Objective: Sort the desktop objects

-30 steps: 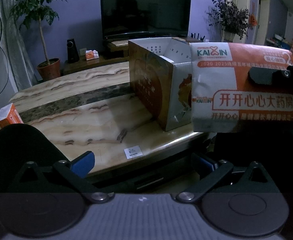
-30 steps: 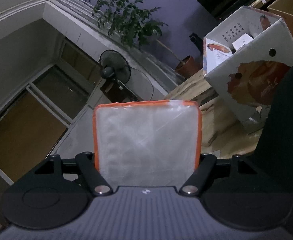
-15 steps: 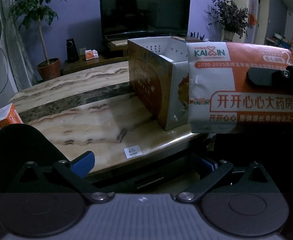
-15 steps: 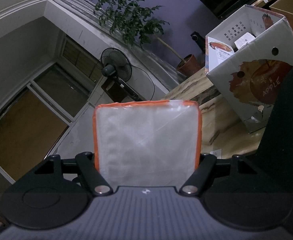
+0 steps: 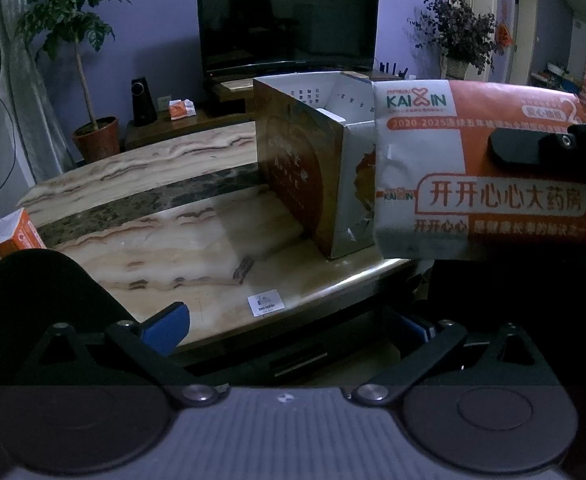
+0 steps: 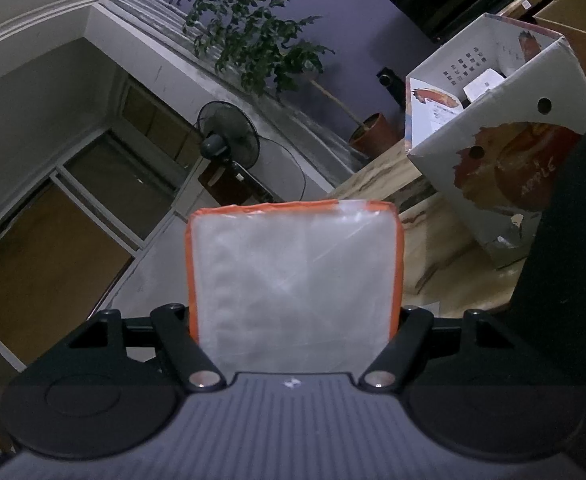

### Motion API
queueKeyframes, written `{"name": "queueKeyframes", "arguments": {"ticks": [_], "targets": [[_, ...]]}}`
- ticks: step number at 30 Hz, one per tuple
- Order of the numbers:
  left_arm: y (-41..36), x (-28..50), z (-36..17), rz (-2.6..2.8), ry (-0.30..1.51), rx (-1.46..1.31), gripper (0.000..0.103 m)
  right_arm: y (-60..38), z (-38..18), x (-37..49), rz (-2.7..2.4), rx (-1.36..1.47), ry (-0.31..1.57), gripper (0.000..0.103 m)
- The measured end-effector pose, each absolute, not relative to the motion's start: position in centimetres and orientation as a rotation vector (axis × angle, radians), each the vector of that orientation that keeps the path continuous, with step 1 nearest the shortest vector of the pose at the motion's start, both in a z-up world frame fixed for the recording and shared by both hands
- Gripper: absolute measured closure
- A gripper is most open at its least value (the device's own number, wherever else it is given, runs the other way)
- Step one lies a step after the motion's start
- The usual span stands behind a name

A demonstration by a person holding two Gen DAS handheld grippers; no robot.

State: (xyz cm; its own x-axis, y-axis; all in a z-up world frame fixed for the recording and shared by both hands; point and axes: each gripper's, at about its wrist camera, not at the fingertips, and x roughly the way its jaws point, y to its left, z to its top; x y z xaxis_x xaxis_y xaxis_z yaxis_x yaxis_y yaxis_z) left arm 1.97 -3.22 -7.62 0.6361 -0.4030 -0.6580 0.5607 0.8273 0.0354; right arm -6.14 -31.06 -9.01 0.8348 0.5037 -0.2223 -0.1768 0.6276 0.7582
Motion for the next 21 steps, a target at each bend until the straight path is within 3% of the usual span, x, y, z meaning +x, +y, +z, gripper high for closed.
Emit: {"name": "queueKeyframes", "arguments": {"ticks": [21], "targets": [[-3.56, 1.81, -7.68, -0.556, 0.689, 0.257, 0.001, -31.51, -9.16, -6.39, 0.386, 0.835, 0.424, 0.028]]}}
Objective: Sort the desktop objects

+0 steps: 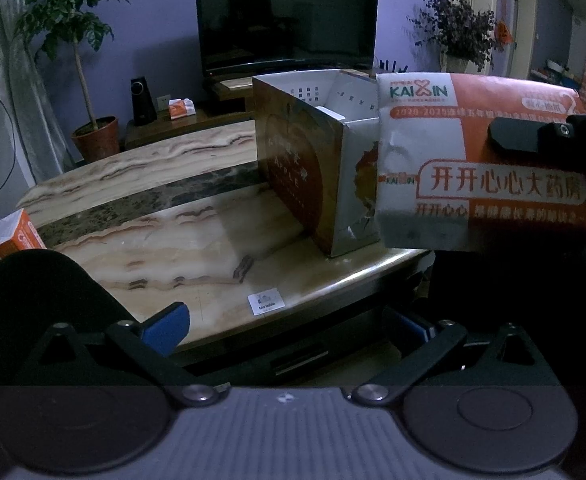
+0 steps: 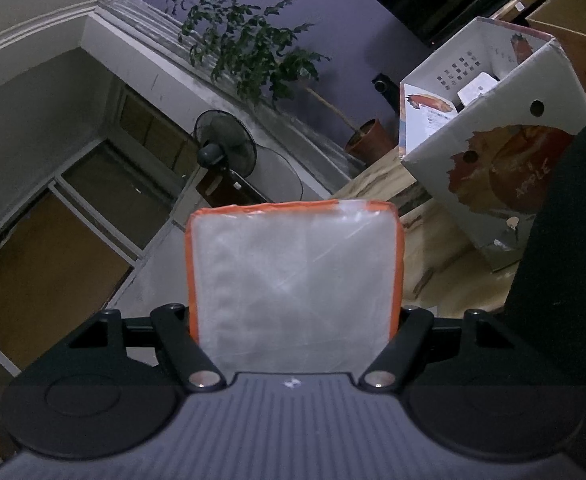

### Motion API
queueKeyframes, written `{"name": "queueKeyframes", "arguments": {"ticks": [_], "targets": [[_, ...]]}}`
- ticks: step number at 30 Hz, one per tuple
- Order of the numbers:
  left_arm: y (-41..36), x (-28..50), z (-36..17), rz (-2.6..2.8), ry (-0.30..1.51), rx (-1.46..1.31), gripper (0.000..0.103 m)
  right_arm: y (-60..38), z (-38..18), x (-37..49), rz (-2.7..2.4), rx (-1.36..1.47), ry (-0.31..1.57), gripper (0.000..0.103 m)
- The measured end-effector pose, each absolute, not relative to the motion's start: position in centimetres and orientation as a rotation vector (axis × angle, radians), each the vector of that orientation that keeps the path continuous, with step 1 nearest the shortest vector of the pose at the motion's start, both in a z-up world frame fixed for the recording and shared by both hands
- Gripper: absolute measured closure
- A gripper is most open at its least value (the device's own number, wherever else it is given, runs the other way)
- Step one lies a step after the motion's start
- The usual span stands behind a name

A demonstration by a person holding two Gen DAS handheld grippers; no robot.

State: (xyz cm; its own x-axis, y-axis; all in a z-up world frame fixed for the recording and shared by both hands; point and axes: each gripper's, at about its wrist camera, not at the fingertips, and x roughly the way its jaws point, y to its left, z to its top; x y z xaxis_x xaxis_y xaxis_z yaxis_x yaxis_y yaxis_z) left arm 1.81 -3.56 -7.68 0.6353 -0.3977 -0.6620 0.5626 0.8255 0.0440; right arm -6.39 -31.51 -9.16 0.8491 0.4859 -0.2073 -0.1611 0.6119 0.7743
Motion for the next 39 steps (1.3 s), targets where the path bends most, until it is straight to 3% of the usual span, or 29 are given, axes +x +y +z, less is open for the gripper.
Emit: {"name": "queueKeyframes", "arguments": {"ticks": [39], "targets": [[-3.8, 1.7, -7.7, -0.553, 0.689, 0.263, 0.001, -32.7, -10.0, -6.2, 0.368, 0.919, 0.392, 0.028]]}}
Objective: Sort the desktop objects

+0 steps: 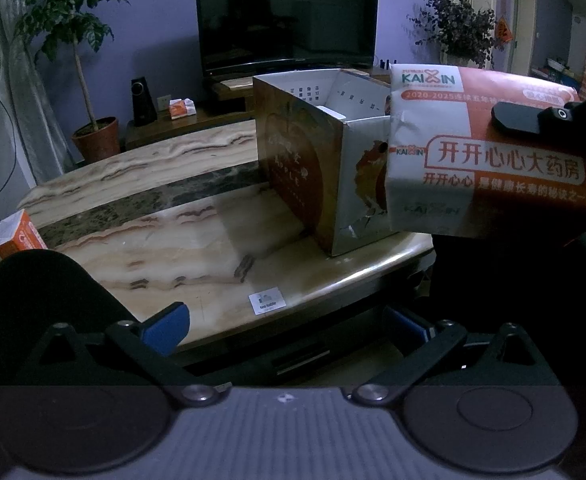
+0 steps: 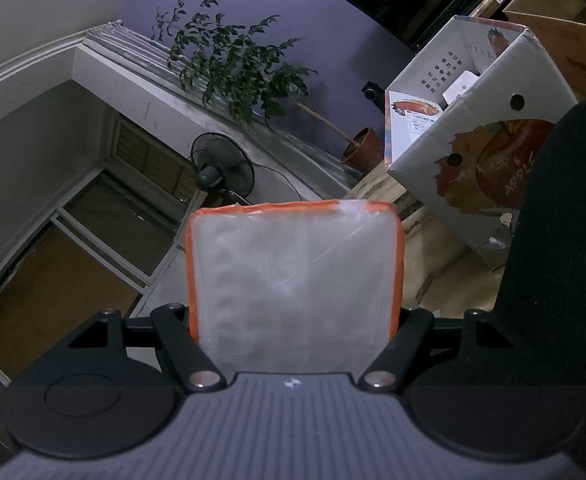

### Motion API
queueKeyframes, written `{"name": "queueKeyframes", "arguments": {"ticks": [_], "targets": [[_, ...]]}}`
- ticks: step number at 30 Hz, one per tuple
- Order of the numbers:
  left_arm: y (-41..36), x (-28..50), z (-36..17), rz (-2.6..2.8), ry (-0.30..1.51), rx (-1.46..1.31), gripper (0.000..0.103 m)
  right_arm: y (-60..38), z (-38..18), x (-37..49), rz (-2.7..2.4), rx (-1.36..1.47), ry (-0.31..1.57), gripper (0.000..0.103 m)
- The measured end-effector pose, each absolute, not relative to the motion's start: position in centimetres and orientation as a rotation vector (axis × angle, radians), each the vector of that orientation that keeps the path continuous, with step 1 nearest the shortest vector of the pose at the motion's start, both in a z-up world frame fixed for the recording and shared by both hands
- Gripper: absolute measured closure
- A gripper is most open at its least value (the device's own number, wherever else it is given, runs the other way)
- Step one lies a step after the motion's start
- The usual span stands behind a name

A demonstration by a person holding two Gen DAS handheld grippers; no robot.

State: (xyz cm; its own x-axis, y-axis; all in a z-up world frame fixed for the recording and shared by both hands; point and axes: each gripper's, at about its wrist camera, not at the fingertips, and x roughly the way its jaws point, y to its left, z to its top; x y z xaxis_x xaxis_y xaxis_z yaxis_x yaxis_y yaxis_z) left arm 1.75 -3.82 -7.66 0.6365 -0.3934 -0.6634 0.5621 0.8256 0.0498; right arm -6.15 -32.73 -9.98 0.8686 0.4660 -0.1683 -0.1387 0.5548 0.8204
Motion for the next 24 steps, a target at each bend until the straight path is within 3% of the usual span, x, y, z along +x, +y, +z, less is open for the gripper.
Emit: {"name": "queueKeyframes", "arguments": {"ticks": [24], "targets": [[-3.67, 1.67, -7.61, -0.554, 0.69, 0.264, 0.001, -32.4, -9.67, -6.12, 0.401, 0.914, 0.401, 0.028]]}}
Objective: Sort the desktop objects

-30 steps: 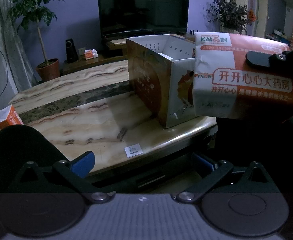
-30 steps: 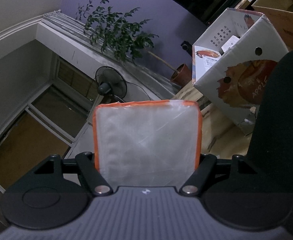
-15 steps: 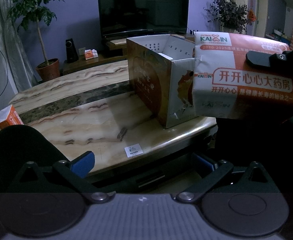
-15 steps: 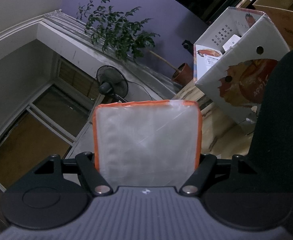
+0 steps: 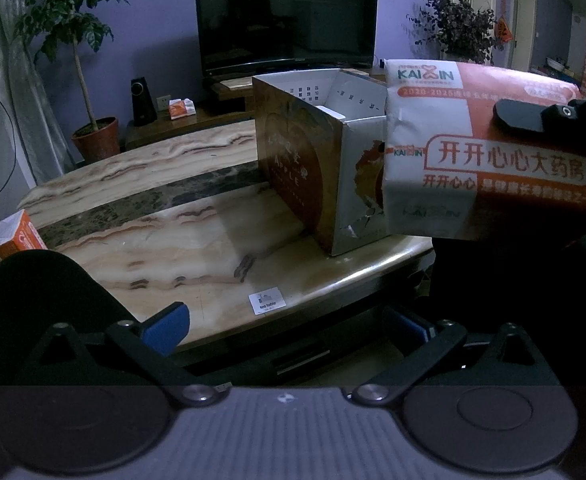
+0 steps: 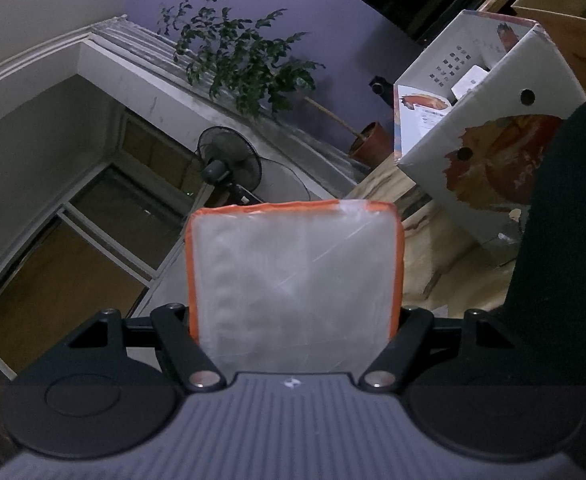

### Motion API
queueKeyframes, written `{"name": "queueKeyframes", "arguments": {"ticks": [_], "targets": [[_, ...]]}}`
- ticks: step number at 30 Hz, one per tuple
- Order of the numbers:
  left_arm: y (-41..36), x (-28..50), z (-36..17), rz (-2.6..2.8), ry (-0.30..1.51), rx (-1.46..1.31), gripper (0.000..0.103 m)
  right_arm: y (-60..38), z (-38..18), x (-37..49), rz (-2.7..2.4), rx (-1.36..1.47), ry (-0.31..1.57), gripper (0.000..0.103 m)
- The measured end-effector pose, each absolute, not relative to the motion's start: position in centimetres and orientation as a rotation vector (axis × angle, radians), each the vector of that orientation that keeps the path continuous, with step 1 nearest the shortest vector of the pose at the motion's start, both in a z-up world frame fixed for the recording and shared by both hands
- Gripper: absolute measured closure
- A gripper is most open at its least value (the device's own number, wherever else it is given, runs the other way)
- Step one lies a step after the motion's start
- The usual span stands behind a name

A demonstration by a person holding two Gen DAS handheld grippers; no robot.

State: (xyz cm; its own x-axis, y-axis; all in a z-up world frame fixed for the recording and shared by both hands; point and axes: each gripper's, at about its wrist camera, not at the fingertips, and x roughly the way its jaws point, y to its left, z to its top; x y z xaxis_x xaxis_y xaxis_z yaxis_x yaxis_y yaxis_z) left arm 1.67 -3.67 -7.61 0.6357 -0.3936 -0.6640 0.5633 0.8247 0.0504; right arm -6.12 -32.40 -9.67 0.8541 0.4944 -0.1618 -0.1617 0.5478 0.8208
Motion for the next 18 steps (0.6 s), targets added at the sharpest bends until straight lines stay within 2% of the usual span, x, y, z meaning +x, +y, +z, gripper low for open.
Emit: {"name": "queueKeyframes", "arguments": {"ticks": [18], "targets": [[-3.6, 1.8, -7.4, -0.535, 0.69, 0.245, 0.001, -30.2, -9.2, -5.9, 0.495, 0.882, 0.446, 0.028]]}}
